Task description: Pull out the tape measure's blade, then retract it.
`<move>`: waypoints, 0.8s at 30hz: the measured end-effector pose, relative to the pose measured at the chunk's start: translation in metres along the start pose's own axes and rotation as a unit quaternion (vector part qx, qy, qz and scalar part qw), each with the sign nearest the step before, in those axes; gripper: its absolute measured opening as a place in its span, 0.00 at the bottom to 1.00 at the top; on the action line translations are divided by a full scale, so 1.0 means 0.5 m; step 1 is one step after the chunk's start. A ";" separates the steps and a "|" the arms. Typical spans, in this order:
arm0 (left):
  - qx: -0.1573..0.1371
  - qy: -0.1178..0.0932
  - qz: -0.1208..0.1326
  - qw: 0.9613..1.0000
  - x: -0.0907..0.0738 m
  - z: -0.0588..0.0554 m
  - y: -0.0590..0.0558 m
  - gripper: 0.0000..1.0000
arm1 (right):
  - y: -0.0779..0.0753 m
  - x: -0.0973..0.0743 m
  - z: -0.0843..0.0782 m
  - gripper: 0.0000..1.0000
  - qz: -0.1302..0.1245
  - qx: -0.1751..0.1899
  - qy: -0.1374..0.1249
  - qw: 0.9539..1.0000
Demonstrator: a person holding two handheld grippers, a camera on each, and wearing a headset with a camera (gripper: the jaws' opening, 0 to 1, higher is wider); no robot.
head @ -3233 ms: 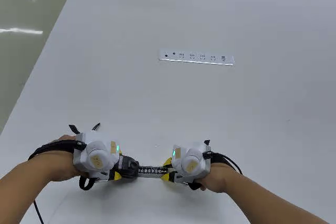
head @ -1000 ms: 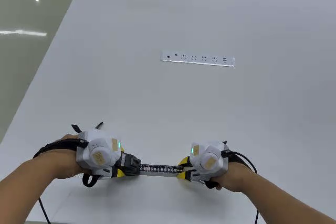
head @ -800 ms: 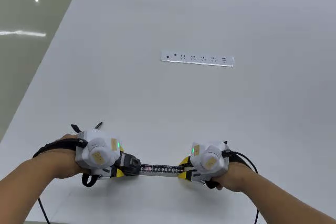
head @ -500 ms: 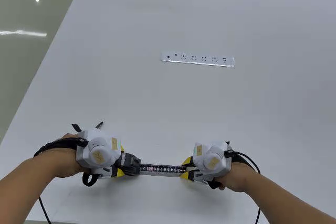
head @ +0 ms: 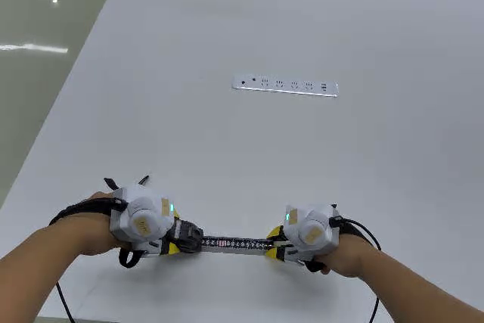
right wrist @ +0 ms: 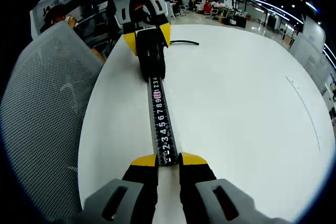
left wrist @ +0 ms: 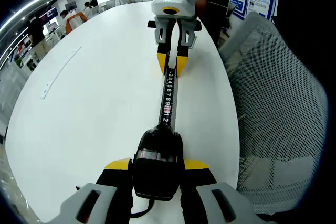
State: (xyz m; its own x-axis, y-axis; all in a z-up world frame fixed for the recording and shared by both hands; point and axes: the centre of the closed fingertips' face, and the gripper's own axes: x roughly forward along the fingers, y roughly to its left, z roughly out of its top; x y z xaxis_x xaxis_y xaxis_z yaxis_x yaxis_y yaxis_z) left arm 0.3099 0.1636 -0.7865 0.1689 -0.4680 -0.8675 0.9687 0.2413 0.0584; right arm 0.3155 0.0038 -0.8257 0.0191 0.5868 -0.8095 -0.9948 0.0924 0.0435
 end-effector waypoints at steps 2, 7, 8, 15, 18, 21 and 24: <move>0.000 0.000 0.000 1.000 0.000 0.000 0.000 0.31 | 0.000 -0.002 -0.003 0.13 -0.001 0.001 0.001 1.000; 0.000 0.000 -0.001 1.000 0.000 -0.001 0.000 0.31 | -0.003 -0.007 -0.012 0.13 -0.003 0.001 0.002 1.000; 0.000 0.000 0.000 1.000 0.000 -0.001 0.000 0.31 | -0.003 -0.008 -0.013 0.13 -0.002 0.002 0.001 1.000; -0.001 0.000 0.000 1.000 0.000 -0.001 0.000 0.31 | -0.004 -0.011 -0.018 0.13 -0.004 0.004 0.002 1.000; 0.000 0.001 0.000 1.000 0.001 -0.002 0.000 0.31 | -0.004 -0.013 -0.021 0.13 -0.002 0.005 0.002 1.000; 0.000 0.001 0.000 1.000 0.001 -0.002 0.000 0.31 | -0.004 -0.016 -0.024 0.13 -0.003 0.007 0.002 1.000; -0.001 0.001 0.000 1.000 0.001 -0.002 0.000 0.31 | -0.005 -0.018 -0.028 0.13 -0.004 0.009 0.001 1.000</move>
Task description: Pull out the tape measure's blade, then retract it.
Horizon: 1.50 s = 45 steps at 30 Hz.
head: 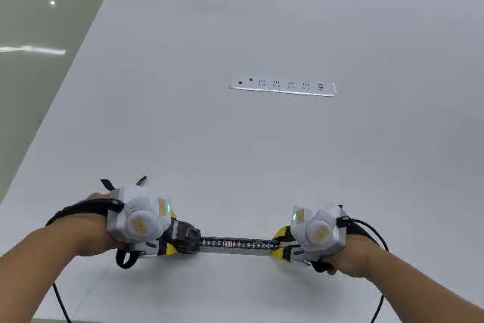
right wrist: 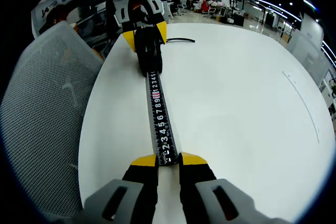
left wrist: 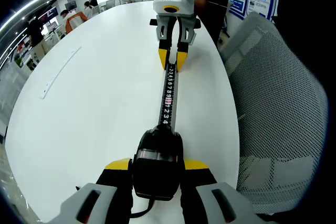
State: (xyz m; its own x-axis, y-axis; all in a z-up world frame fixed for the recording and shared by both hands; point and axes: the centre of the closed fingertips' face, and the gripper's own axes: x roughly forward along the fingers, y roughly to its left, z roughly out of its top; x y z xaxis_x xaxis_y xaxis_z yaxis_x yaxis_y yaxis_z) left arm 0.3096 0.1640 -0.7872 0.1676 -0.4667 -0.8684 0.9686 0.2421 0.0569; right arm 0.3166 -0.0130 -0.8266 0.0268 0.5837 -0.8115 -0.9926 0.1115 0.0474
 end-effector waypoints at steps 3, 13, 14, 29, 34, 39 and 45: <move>0.000 0.000 0.000 1.000 0.000 0.000 0.000 0.31 | -0.001 -0.002 -0.003 0.13 0.000 -0.002 0.002 1.000; 0.000 0.001 0.000 1.000 -0.001 0.001 0.000 0.31 | -0.004 -0.010 -0.015 0.13 -0.002 -0.003 0.005 1.000; 0.000 0.001 0.000 1.000 -0.001 0.001 0.000 0.31 | -0.004 -0.011 -0.016 0.13 -0.003 -0.002 0.005 1.000; -0.001 0.001 0.001 1.000 -0.003 0.004 -0.002 0.31 | -0.007 -0.026 -0.033 0.13 -0.005 0.002 0.007 1.000; -0.002 0.001 0.001 1.000 -0.003 0.004 -0.002 0.31 | -0.007 -0.030 -0.036 0.13 -0.006 0.001 0.008 1.000; -0.002 0.000 0.001 1.000 -0.002 0.004 -0.002 0.31 | -0.009 -0.032 -0.039 0.13 -0.007 0.001 0.008 1.000; -0.003 0.001 0.001 1.000 -0.002 0.003 -0.001 0.31 | -0.011 -0.035 -0.042 0.13 -0.008 0.001 0.009 1.000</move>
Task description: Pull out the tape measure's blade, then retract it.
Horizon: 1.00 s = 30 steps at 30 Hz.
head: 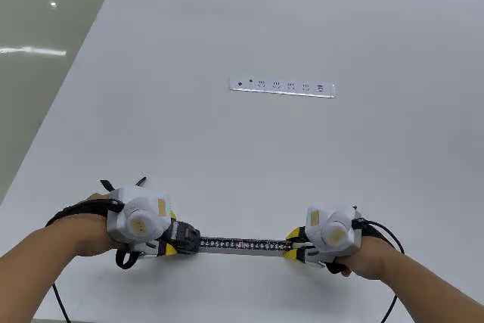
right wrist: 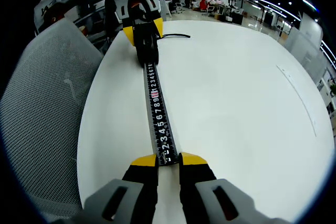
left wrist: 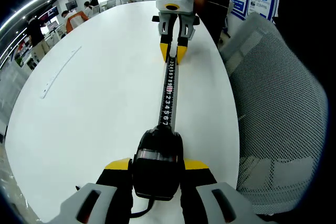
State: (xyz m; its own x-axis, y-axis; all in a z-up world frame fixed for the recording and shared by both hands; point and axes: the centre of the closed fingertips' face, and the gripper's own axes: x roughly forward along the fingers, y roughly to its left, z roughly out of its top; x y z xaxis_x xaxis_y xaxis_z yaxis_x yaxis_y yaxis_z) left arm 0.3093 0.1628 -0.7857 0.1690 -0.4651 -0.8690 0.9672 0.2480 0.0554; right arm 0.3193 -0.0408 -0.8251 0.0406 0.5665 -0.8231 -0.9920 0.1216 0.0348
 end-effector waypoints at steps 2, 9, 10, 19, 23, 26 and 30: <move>0.000 0.000 0.000 1.000 0.001 -0.001 0.000 0.31 | -0.001 -0.001 -0.001 0.13 0.000 0.000 0.000 1.000; -0.001 0.000 0.001 1.000 0.002 -0.002 0.002 0.31 | -0.003 -0.005 -0.006 0.13 -0.002 0.000 0.001 1.000; -0.001 0.000 0.002 1.000 0.002 -0.002 0.002 0.31 | -0.003 -0.006 -0.007 0.13 -0.002 0.000 0.002 1.000; -0.001 0.000 0.002 1.000 0.001 -0.002 0.002 0.31 | -0.005 -0.014 -0.020 0.13 -0.001 0.005 0.004 1.000; -0.002 -0.001 0.003 1.000 0.001 -0.002 0.001 0.31 | -0.006 -0.017 -0.025 0.13 -0.001 0.007 0.006 1.000; -0.001 -0.001 0.002 1.000 0.001 -0.001 0.001 0.31 | -0.007 -0.019 -0.028 0.13 -0.002 0.007 0.007 1.000; -0.001 0.000 0.002 1.000 0.000 -0.001 0.000 0.31 | -0.007 -0.021 -0.031 0.13 -0.002 0.006 0.009 1.000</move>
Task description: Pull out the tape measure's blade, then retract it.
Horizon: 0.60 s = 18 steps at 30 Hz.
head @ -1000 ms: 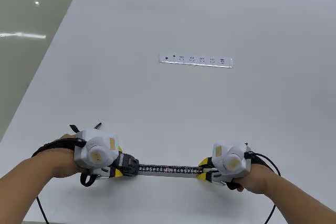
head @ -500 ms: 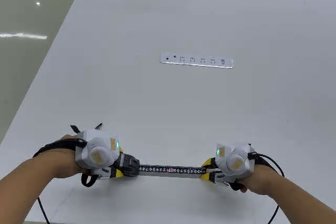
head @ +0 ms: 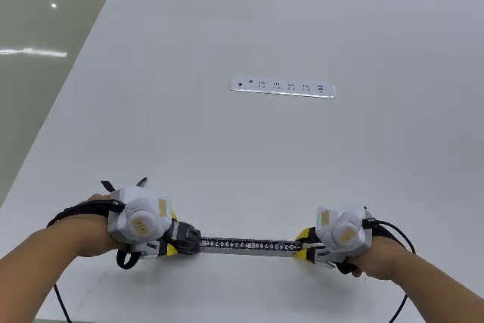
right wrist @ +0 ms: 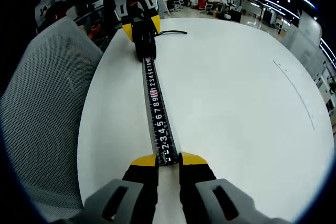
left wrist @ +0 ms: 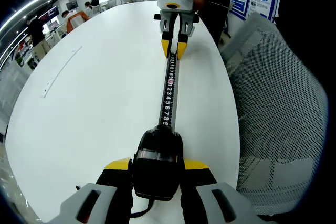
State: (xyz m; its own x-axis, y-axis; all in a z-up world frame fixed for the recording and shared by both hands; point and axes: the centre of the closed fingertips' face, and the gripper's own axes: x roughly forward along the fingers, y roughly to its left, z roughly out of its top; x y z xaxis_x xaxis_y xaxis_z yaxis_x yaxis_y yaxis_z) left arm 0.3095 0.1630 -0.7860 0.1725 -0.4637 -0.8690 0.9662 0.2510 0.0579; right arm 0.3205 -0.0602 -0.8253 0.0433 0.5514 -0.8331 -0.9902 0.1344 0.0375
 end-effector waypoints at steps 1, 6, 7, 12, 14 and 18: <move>0.000 0.000 0.000 1.000 0.000 0.000 0.000 0.31 | 0.000 -0.001 -0.001 0.13 0.000 -0.001 0.000 1.000; -0.001 -0.001 0.001 1.000 0.000 0.000 0.000 0.31 | 0.000 -0.004 -0.006 0.13 0.000 -0.003 0.003 1.000; -0.001 -0.001 0.001 1.000 0.000 0.000 0.000 0.31 | -0.001 -0.005 -0.008 0.13 0.001 -0.003 0.004 1.000; -0.001 0.000 0.000 1.000 0.000 0.000 0.000 0.31 | -0.003 -0.010 -0.014 0.13 0.000 -0.002 0.006 1.000; -0.001 0.000 0.000 1.000 0.000 0.000 0.000 0.31 | -0.004 -0.012 -0.017 0.13 -0.001 -0.001 0.006 1.000; -0.001 0.000 0.000 1.000 0.000 0.001 0.000 0.31 | -0.007 -0.017 -0.022 0.13 -0.001 -0.001 0.007 1.000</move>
State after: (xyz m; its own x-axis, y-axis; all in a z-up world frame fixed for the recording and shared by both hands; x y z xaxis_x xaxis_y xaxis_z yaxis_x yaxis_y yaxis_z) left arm 0.3097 0.1628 -0.7857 0.1729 -0.4642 -0.8687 0.9658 0.2529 0.0571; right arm 0.3222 -0.0745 -0.8246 0.0444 0.5396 -0.8408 -0.9904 0.1343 0.0339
